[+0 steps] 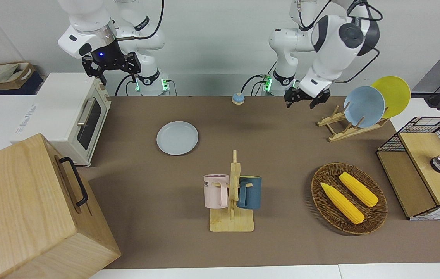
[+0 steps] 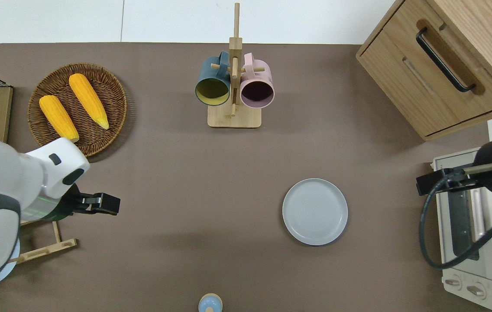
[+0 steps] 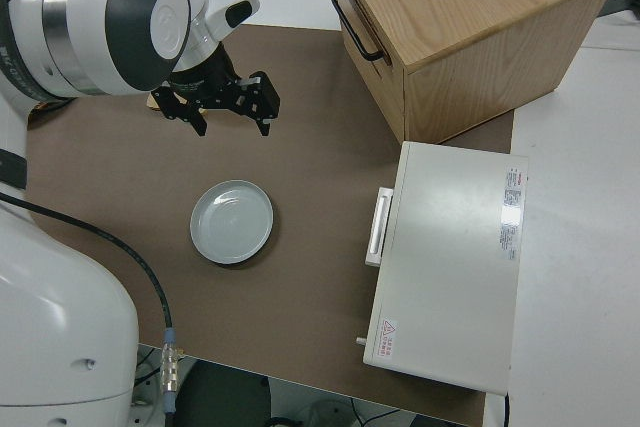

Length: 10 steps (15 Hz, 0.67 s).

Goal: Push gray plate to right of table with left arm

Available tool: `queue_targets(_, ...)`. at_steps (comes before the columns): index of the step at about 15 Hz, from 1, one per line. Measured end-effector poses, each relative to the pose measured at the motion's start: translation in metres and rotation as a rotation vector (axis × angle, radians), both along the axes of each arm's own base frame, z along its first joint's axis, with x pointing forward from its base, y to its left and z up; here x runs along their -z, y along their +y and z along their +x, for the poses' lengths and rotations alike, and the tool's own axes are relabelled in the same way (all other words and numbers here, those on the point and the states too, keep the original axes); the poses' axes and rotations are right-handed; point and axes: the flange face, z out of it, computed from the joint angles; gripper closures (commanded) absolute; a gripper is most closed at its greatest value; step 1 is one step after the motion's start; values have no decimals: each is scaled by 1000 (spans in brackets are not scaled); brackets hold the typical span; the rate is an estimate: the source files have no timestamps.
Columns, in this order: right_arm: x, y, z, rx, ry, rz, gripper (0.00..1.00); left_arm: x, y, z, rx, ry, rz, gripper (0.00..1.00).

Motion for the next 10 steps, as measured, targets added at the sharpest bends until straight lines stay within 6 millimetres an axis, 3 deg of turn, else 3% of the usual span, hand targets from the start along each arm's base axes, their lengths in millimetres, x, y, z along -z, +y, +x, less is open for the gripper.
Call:
queue_targets(4,0,0,0,0,0,0,17,-21,36,2,22,-26,22,2)
queue_targets(7,0,0,0,0,0,0,17,-27,65,3,40,-29,31,2)
queue_targets(10,0,0,0,0,0,0,17,-39,74,5,44,-54,42,2)
